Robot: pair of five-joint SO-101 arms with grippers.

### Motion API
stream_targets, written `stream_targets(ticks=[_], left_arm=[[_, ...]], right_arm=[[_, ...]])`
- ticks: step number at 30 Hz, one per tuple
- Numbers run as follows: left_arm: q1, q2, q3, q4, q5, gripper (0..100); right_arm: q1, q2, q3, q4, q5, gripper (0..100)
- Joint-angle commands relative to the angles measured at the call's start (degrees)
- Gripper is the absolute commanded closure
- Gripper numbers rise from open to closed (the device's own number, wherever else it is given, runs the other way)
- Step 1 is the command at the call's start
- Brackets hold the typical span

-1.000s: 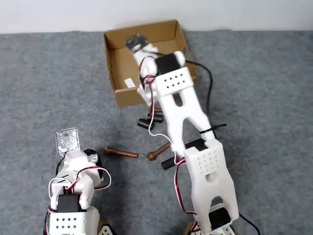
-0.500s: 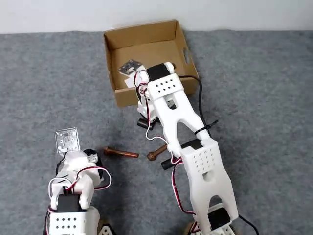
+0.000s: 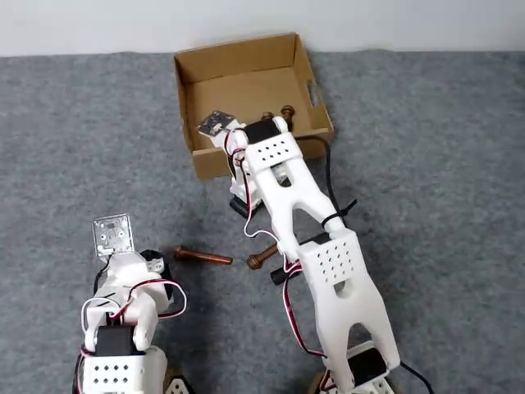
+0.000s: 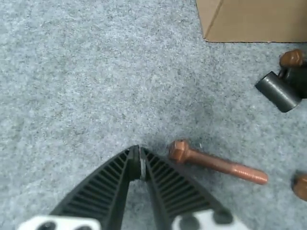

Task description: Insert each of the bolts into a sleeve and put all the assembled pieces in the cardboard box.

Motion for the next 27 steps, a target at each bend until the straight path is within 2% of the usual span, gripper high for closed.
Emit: stream_targets(ticks=[1,4,7,9,15,19,23,27], left_arm=[[-0.35,-0.18,-0.31,-1.58,0.26,100],[-0.35,-0.18,-0.31,-1.58,0.26,100],[-0.35,-0.18,-0.31,-1.58,0.26,100],[-0.35,-0.18,-0.31,-1.58,0.26,100],[-0.35,-0.18,-0.31,-1.58,0.26,100],[-0.35,-0.18,-0.31,-1.58,0.26,100],[-0.35,-0.18,-0.31,-1.58,0.26,100],[-0.35,-0.18,-0.31,-1.58,0.26,100]], right_arm=[[-0.66,0.75,-0.35,-1.1,0.62,84.5],[-0.75,2.15,-0.35,-0.57,0.53,86.8],[-0.84,2.07,-0.35,-0.57,0.44,99.6],[-0.66,1.27,-0.35,0.04,0.35,97.0],[-0.48,-5.76,-0.44,6.29,-0.53,99.1],[-0.31,-13.23,-0.44,11.47,-9.41,99.1],[1.27,-21.32,0.0,12.35,-17.05,99.1],[1.45,-29.58,2.81,12.35,-20.31,99.1]])
